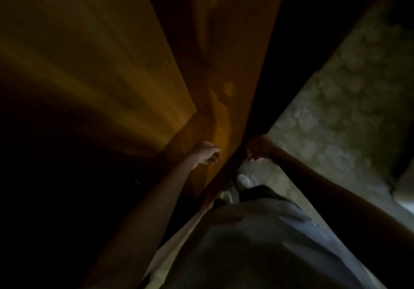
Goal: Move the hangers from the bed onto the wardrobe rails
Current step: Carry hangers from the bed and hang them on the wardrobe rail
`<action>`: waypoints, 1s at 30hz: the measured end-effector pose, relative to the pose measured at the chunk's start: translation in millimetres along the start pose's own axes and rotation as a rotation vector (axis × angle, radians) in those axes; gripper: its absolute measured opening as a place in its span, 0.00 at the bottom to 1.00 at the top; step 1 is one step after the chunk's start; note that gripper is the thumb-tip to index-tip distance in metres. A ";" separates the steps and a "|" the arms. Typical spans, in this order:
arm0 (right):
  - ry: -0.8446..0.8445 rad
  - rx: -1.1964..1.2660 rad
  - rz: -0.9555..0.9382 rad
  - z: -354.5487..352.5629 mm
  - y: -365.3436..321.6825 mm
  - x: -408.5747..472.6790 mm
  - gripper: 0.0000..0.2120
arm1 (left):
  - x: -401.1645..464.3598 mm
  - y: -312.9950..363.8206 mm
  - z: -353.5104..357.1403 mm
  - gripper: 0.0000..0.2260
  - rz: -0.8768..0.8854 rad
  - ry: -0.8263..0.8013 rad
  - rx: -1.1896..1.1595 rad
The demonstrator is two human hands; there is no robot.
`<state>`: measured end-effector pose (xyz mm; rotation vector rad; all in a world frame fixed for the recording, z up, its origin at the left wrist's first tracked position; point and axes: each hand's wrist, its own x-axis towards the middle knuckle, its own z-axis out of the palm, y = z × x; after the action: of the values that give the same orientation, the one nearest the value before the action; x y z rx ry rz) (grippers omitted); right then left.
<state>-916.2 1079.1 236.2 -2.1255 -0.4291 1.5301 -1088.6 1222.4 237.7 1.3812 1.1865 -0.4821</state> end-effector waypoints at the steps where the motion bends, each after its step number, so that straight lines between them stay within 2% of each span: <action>1: 0.018 0.003 0.053 4.7 21.8 0.9 0.07 | 8.4 -13.9 7.1 0.10 -0.026 -0.001 0.006; 4: 0.068 0.051 0.203 19.7 79.5 -2.3 0.10 | 25.1 -48.6 26.6 0.11 -0.081 0.009 0.081; 8: 0.133 0.201 0.347 47.4 154.9 -14.9 0.10 | 38.1 -78.5 54.1 0.07 -0.145 -0.006 0.149; 14: 0.244 0.463 0.542 99.1 261.4 -66.1 0.10 | 53.0 -96.0 109.2 0.10 -0.201 -0.141 0.368; 21: 0.437 0.870 0.723 160.7 342.3 -145.4 0.10 | 50.2 -73.1 210.6 0.09 -0.082 -0.288 0.655; 30: 0.588 1.366 0.815 234.0 411.4 -216.5 0.12 | 5.9 -62.1 388.5 0.07 0.078 -0.487 1.043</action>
<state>-1218.6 671.4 121.2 -1.3985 1.4151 0.8577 -1001.5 858.4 116.2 1.9872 0.4393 -1.4142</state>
